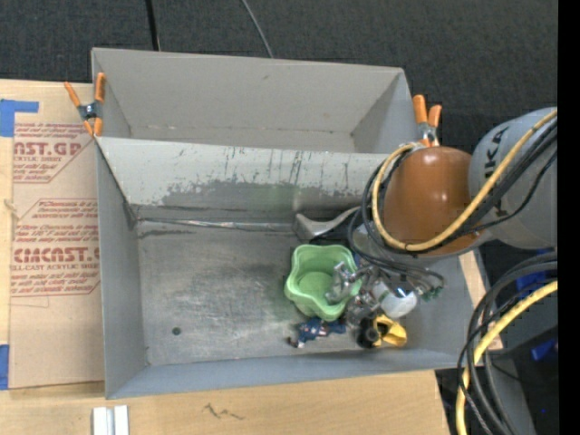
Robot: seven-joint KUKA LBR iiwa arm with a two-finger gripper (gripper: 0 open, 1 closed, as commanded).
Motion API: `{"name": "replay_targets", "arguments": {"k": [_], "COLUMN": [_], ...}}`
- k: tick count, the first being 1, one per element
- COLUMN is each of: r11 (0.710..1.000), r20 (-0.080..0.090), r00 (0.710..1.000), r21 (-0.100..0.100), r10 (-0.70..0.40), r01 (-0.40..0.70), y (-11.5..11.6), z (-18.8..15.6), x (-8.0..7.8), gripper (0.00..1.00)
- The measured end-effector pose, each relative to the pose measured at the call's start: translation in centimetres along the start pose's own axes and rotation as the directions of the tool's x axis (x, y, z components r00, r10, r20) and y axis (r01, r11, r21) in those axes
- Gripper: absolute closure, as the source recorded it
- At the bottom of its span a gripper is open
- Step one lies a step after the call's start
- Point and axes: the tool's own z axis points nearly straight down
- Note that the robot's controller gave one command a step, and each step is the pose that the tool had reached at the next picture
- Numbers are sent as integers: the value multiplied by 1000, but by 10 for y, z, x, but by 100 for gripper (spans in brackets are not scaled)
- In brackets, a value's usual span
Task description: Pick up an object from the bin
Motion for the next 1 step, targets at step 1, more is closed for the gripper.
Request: {"name": "replay_targets", "arguments": {"k": [1], "r11": [885], "r20": [2], "r00": [885], "r21": [2], "r10": [-466], "r01": [466], "y": [0], "z": [-162], "x": [-26], "gripper": [100]}}
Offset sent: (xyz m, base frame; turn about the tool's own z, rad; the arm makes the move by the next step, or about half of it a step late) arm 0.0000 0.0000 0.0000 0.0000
